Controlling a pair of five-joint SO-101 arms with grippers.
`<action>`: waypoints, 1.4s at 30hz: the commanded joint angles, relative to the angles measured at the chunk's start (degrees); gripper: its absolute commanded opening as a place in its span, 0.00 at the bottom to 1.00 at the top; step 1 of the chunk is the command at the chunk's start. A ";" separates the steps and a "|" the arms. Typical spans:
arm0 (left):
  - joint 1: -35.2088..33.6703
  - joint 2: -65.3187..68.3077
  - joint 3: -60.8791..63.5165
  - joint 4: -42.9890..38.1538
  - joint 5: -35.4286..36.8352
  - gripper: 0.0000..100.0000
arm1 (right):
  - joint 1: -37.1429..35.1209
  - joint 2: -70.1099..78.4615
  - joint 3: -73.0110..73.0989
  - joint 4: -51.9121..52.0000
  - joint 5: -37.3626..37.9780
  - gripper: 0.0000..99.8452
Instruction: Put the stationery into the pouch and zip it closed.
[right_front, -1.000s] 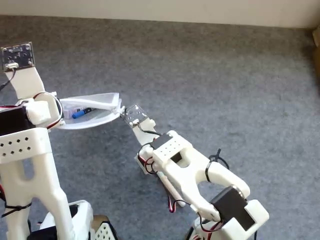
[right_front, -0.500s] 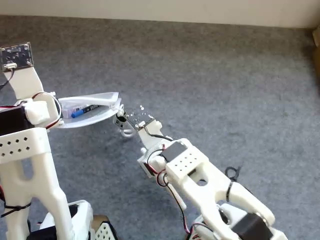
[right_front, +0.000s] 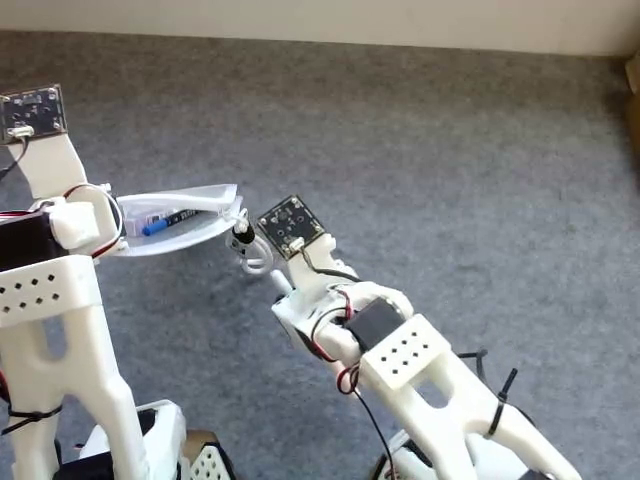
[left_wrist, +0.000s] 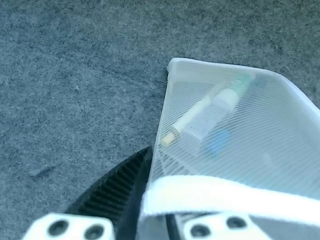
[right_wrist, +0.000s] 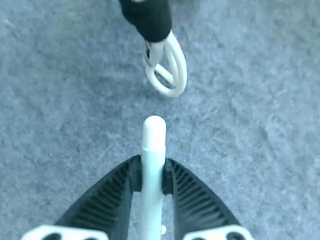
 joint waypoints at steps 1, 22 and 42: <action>0.13 0.57 0.04 -1.14 0.26 0.01 | -0.57 -4.79 -0.40 0.40 -0.53 0.00; 1.89 0.57 1.36 -1.85 0.44 0.01 | -9.80 -14.73 -2.24 -10.59 -0.09 0.00; 2.07 0.57 1.89 -3.52 0.53 0.01 | -9.89 -14.99 -2.68 -53.93 -0.26 0.00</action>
